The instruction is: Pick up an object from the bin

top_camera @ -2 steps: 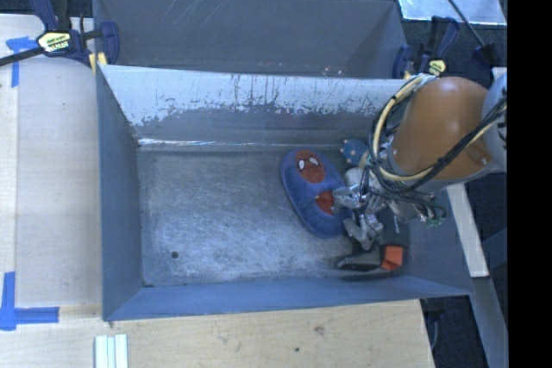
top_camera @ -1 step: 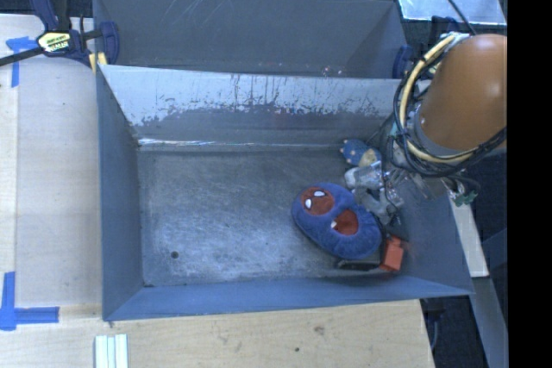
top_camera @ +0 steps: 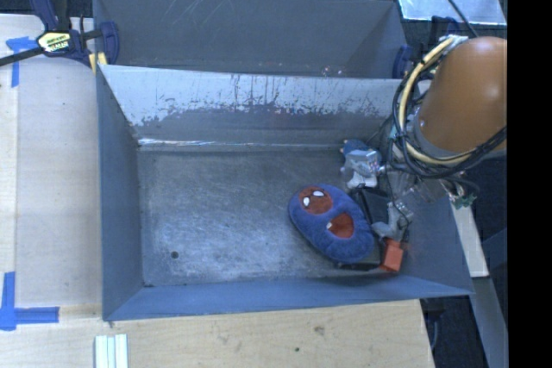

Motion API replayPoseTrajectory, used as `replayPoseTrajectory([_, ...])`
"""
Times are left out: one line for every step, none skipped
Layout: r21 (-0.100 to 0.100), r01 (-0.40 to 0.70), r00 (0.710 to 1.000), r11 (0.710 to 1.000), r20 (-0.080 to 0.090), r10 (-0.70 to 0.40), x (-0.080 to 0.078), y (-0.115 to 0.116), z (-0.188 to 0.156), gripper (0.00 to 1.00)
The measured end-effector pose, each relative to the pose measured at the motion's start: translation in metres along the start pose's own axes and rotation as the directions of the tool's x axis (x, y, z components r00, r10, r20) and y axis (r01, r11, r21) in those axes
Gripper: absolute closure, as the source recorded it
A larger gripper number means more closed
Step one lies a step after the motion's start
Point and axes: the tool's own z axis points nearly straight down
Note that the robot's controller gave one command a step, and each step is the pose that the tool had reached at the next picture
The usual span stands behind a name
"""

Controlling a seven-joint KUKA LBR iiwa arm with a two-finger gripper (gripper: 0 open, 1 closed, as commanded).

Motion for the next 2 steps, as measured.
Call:
replayPoseTrajectory([-0.002,-0.180,0.984,0.984,-0.006,0.180,0.0004,0.0185,0.1017,0.00])
replayPoseTrajectory([-0.001,-0.176,0.984,0.984,0.016,0.176,-0.0052,0.0187,0.0977,1.00])
